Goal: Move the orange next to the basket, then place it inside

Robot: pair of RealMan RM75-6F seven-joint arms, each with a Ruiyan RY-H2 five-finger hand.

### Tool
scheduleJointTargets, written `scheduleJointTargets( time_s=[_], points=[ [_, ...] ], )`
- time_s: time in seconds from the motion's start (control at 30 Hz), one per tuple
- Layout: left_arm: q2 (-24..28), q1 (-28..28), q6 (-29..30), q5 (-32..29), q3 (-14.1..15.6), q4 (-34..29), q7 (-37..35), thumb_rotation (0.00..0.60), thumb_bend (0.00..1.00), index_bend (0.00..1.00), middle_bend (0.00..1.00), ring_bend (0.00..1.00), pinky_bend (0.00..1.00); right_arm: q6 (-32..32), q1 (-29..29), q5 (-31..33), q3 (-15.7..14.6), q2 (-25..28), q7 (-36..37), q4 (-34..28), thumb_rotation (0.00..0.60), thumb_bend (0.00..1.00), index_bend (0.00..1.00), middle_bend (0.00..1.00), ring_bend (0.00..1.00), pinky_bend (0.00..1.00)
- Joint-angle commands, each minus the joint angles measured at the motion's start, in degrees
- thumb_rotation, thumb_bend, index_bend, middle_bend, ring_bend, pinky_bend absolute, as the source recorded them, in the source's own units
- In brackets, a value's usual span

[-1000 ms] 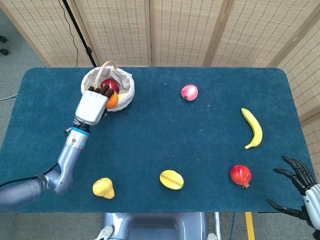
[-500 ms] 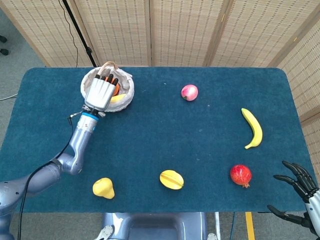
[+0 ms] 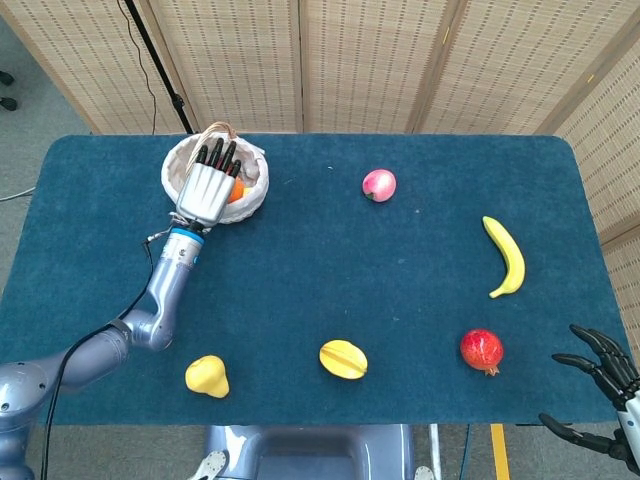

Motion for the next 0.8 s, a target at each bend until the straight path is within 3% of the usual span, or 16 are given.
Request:
scheduleJointTargets(
  time_s=[0.03,0.27,0.47,0.67,0.8],
  points=[
    [1.90,0.71,-0.43,-2.67,-0.90,-3.43,0.97,0.600,0.00,0.06,0.00,0.00,0.11,-0.02,0.09,0.06,-0.02,-0.01,0.39,0.11,0.600,0.00,0.27,0.11,0.14,0.11],
    [5.77,3.22,1.71,-4.02,-2.65,-12.28,-5.43,0.600,0.00,0.05,0.00,0.00,0.11,-0.98,0.58,0.40,-0.06,-0.19,0.56,0.22,0.600,0.00,0.27,0.11,0.14,0.11],
    [11.74,7.54,3.00,-3.55,-3.65,-25.80,-14.75,0.600,0.00,0.03,0.00,0.00,0.10,-2.87,1.08,1.62,0.20,-0.60,-0.79,-0.11,0.600,0.00,0.26,0.11,0.14,0.11],
    [17.81,12.64,5.44,0.15,-1.60,-36.68,-20.85,0.600,0.00,0.00,0.00,0.00,0.10,-4.83,1.39,4.44,1.30,-1.31,-2.93,-0.10,0.600,0.00,0.23,0.10,0.12,0.11],
    [25.04,19.37,10.32,7.23,2.83,-45.60,-25.25,0.600,0.00,0.00,0.00,0.00,0.10,-6.98,1.95,7.60,2.71,-2.42,-4.19,0.42,0.600,0.00,0.22,0.09,0.10,0.11]
  ],
)
